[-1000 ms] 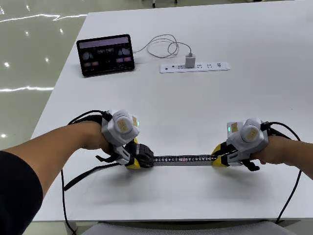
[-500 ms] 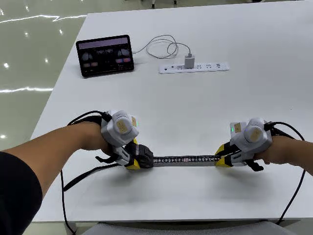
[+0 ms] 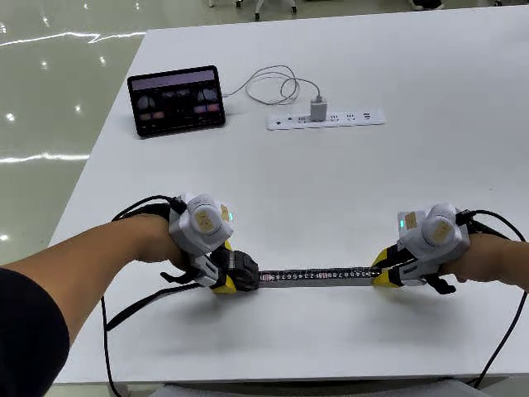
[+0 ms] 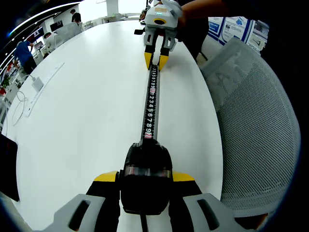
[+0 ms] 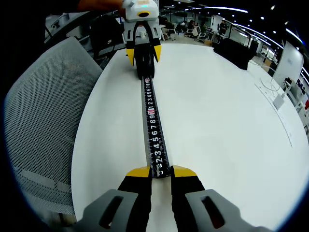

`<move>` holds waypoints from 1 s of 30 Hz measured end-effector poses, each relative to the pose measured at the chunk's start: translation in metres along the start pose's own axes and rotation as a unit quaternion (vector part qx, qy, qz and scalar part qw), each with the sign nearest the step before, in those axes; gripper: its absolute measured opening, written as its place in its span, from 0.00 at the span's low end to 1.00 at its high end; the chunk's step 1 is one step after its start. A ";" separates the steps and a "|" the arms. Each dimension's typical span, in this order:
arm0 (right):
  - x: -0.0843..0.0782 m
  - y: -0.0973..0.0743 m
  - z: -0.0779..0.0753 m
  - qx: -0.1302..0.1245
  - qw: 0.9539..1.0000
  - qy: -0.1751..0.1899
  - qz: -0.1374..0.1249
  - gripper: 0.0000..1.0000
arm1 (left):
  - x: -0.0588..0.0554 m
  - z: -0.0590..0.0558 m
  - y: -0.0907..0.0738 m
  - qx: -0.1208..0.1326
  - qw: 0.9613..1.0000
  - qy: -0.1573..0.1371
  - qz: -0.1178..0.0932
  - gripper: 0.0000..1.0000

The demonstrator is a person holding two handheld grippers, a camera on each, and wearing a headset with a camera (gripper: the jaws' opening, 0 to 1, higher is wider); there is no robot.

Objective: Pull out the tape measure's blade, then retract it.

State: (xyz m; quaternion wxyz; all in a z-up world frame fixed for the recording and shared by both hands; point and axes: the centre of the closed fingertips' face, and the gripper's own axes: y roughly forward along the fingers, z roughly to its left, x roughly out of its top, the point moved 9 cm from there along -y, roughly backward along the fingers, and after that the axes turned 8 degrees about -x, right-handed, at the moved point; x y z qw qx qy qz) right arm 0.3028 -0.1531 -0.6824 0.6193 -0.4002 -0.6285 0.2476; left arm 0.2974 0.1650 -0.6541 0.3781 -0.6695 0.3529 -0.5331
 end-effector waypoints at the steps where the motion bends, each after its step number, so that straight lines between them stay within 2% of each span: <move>1: -0.001 -0.001 0.000 0.000 1.000 0.001 0.000 0.10 | 0.000 0.000 0.000 0.000 1.000 0.001 0.000 0.35; 30: -0.018 -0.012 -0.006 -0.003 1.000 0.010 0.009 0.10 | 0.000 0.000 0.000 0.000 1.000 -0.001 0.001 0.35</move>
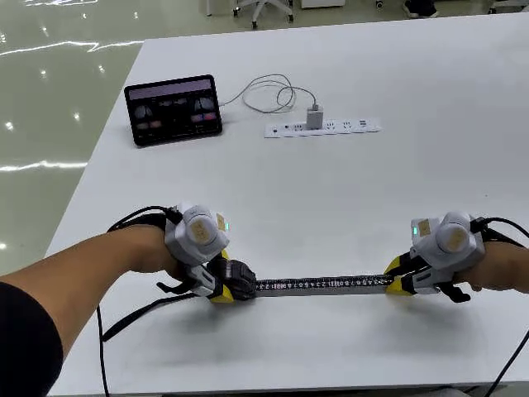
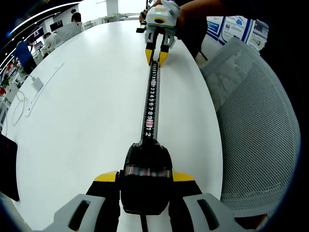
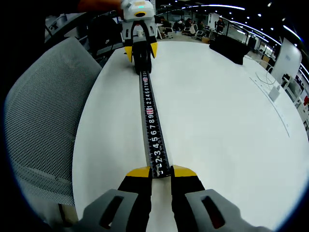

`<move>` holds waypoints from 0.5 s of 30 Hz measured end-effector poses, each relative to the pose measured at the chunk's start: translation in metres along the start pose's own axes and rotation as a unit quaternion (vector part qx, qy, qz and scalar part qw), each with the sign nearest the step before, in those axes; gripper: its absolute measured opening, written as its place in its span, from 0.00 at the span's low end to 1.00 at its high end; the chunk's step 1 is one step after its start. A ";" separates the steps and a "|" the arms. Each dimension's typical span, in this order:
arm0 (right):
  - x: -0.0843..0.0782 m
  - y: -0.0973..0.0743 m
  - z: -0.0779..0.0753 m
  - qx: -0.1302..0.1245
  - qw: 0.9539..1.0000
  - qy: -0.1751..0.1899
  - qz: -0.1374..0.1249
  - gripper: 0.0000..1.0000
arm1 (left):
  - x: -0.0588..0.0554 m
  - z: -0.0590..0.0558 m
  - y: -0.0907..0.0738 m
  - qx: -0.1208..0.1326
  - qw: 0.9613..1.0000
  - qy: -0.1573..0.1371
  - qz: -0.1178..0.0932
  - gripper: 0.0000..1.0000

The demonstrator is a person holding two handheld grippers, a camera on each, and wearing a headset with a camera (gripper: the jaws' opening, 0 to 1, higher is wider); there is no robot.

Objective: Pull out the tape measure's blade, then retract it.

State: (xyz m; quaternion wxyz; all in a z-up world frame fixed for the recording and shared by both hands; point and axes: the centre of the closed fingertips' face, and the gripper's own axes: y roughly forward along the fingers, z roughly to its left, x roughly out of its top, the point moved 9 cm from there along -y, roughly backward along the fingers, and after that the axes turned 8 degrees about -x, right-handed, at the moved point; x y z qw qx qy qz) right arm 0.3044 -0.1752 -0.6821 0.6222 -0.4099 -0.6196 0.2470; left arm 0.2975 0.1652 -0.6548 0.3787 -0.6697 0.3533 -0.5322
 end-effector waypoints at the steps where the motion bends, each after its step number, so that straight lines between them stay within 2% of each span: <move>1: 0.000 0.000 0.000 0.000 1.000 0.000 0.000 0.10 | 0.000 0.000 0.000 0.000 1.000 0.000 0.000 0.35; 15: 0.003 -0.002 0.003 -0.001 1.000 0.003 0.002 0.10 | 0.001 0.000 0.000 -0.001 1.000 0.001 -0.002 0.35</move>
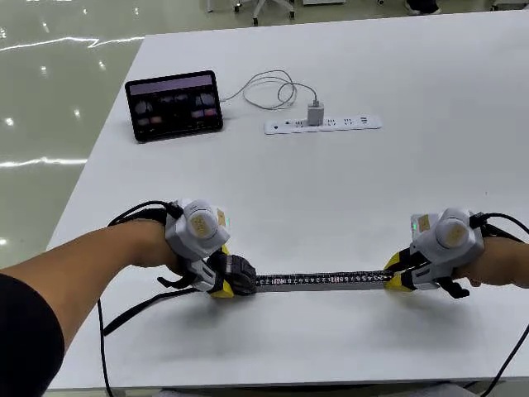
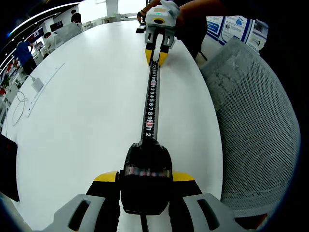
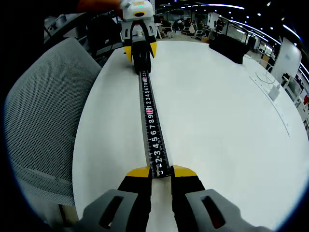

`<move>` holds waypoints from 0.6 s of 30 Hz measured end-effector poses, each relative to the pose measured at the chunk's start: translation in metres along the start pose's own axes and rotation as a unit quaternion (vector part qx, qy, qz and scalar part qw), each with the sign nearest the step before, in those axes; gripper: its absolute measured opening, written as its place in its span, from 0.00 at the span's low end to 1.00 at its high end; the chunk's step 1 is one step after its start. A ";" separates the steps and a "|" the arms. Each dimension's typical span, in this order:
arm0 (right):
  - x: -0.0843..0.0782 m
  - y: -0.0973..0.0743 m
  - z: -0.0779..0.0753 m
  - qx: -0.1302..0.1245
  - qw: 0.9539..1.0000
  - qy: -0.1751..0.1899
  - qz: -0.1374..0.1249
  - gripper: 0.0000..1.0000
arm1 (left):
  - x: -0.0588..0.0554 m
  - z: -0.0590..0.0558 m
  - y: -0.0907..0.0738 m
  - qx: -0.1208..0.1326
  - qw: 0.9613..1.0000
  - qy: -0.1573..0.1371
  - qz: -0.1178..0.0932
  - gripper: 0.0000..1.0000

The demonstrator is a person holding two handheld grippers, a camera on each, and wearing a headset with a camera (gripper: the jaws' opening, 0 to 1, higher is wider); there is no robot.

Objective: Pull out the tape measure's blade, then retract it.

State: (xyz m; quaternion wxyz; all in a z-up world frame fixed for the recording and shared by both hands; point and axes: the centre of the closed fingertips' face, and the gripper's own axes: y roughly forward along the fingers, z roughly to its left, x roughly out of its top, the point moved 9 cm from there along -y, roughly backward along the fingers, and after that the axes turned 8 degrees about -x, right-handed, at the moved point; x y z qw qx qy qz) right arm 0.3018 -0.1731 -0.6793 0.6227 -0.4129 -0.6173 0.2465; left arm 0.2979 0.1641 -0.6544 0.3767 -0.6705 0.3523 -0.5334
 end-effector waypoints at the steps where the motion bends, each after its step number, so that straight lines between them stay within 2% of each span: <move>1: 0.000 0.000 0.000 0.000 1.000 0.000 0.001 0.10 | 0.000 0.000 0.000 -0.001 1.000 0.000 0.000 0.35; 11: 0.004 0.001 -0.002 0.007 1.000 -0.004 0.014 0.11 | 0.000 0.001 0.001 0.000 1.000 -0.004 -0.011 0.35; 14: 0.004 0.001 -0.002 0.007 1.000 -0.002 0.018 0.12 | 0.000 0.001 0.000 -0.001 1.000 0.004 -0.006 0.35; 18: 0.006 0.002 -0.003 0.010 0.999 -0.013 0.027 0.12 | 0.000 0.002 0.001 0.002 1.000 0.003 -0.011 0.36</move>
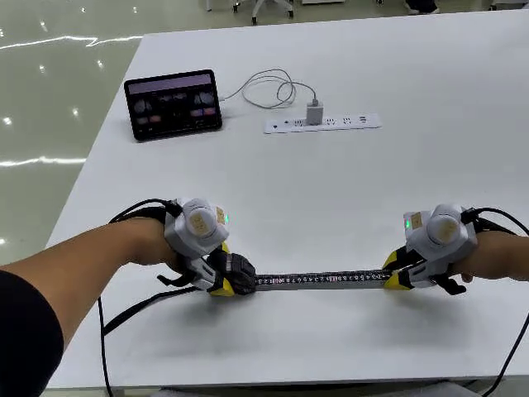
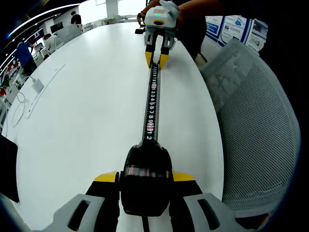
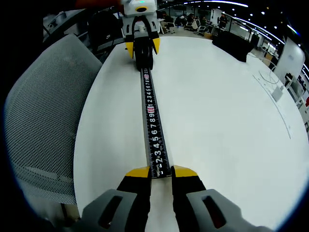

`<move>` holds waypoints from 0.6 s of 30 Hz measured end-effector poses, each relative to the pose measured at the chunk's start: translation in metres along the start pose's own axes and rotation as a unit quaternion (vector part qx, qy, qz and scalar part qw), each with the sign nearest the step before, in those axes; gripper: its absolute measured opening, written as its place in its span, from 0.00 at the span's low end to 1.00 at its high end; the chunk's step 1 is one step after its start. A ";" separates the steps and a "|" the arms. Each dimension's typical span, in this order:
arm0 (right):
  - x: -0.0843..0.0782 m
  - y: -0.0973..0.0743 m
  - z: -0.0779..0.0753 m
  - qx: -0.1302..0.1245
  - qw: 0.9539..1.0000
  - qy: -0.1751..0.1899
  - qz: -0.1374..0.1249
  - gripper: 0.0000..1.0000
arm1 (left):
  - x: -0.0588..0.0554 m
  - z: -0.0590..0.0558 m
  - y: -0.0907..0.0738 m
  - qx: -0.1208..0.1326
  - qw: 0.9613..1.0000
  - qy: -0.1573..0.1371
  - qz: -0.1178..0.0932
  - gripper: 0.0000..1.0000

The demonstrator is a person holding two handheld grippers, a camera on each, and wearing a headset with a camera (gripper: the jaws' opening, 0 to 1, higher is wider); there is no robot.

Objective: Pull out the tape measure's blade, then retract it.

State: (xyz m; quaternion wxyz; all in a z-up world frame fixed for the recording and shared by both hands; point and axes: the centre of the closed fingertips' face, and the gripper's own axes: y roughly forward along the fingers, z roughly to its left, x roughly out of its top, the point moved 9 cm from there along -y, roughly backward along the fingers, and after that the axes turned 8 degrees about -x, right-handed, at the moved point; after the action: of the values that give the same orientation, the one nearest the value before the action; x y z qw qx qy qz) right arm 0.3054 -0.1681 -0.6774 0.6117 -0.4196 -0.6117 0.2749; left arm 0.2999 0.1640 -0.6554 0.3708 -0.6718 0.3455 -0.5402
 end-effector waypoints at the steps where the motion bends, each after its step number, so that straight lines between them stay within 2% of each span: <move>1: 0.000 0.000 0.000 0.001 1.000 0.000 0.002 0.12 | 0.000 0.000 0.000 -0.001 1.000 0.001 -0.002 0.36; 7: 0.002 0.001 -0.002 0.005 1.000 -0.019 0.015 0.12 | -0.001 0.001 -0.001 -0.007 1.000 0.012 0.006 0.36; 14: 0.002 0.003 -0.004 0.002 0.999 -0.028 0.020 0.12 | 0.000 0.001 -0.002 -0.004 1.000 0.000 0.002 0.36; 18: 0.002 0.003 -0.006 -0.009 0.999 -0.027 0.022 0.17 | -0.002 0.003 -0.005 0.005 1.000 -0.009 -0.005 0.42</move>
State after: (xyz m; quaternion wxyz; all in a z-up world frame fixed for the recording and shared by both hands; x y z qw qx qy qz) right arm 0.3123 -0.1663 -0.6785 0.5846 -0.4309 -0.6211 0.2946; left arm 0.3032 0.1685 -0.6522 0.3749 -0.6766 0.3362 -0.5373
